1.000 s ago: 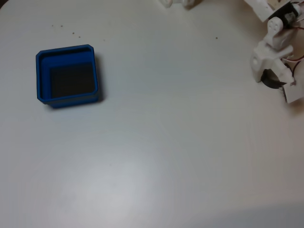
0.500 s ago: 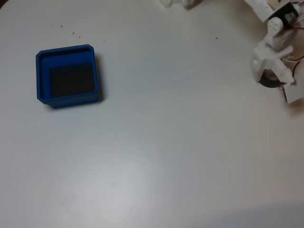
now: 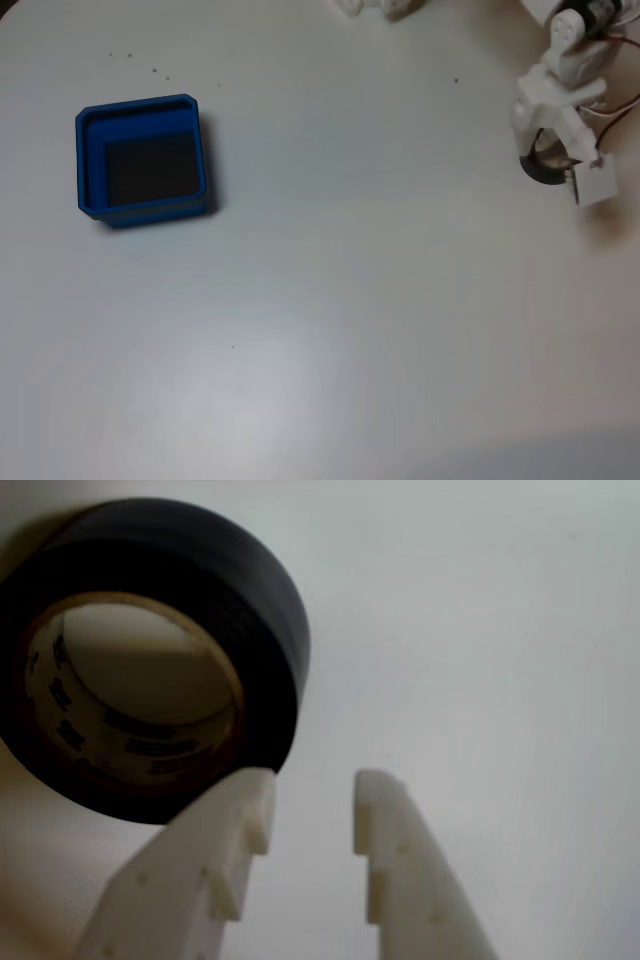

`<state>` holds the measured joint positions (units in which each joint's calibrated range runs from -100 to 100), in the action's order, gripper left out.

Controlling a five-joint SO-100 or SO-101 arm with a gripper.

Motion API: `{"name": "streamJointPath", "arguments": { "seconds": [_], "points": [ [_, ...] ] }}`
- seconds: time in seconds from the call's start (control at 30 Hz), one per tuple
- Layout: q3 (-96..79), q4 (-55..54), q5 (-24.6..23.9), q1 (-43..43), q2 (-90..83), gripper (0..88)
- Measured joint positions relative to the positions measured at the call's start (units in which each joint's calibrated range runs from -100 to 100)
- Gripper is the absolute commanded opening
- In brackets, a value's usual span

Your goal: Pick the black tape roll and drop it in the blue box

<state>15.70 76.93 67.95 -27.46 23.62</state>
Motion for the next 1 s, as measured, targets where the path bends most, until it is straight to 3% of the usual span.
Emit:
{"name": "streamJointPath", "arguments": {
  "seconds": [0.23, 0.63, 1.0],
  "points": [
    [1.97, 4.43, 0.00, 2.87, -0.93, 1.4],
    [1.97, 2.30, 0.00, 3.17, -0.93, 2.2],
    [1.97, -2.71, 0.08, 1.29, 1.02, 14.6]
  ]
}}
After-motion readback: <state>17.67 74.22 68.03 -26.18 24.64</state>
